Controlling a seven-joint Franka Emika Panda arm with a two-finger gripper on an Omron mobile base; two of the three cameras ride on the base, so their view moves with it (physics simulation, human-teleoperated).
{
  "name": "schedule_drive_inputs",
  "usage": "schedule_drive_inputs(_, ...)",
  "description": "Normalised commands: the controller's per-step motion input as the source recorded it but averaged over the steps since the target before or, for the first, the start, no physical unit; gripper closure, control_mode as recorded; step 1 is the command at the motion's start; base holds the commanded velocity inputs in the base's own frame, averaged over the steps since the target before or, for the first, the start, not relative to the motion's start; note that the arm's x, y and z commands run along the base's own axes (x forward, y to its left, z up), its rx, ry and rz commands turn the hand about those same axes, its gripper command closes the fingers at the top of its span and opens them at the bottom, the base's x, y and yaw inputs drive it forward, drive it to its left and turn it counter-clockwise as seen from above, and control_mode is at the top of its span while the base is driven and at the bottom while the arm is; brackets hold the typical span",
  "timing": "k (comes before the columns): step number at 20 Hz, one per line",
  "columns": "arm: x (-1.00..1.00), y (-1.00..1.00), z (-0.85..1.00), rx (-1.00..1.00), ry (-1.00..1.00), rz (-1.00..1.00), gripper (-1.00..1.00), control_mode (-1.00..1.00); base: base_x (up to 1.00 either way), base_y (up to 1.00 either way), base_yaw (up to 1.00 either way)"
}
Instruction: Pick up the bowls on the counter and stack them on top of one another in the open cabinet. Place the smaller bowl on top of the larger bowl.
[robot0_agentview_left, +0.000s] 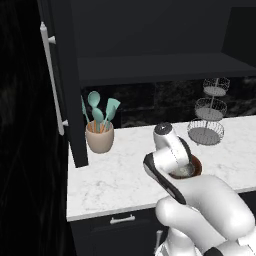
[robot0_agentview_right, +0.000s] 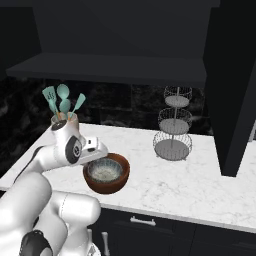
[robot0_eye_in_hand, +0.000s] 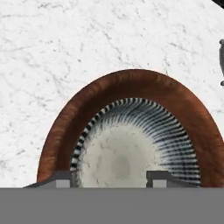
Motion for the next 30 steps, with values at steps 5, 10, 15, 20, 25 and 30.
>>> schedule_drive_inputs(5, -0.51, 0.19, 0.51, 0.04, 0.0, 0.0, -1.0, -1.0, 0.0, 0.0, 0.0)
schedule_drive_inputs(10, -0.53, 0.44, 0.0, 0.0, 0.22, 0.01, -1.0, -1.0, 0.0, 0.0, 0.0)
schedule_drive_inputs(15, -0.03, -0.05, -0.55, -0.06, 0.0, 0.0, -1.0, -1.0, 0.0, 0.0, 0.0)
schedule_drive_inputs(20, 0.2, -0.18, -0.38, -0.03, -0.03, 0.0, -1.0, -1.0, 0.0, 0.0, 0.0)
schedule_drive_inputs(25, 0.35, -0.21, -0.2, 0.0, 0.0, 0.0, -1.0, -1.0, 0.0, 0.0, 0.0)
schedule_drive_inputs(30, 0.21, -0.22, -0.35, -0.03, 0.0, 0.0, -1.0, -1.0, 0.0, 0.0, 0.0)
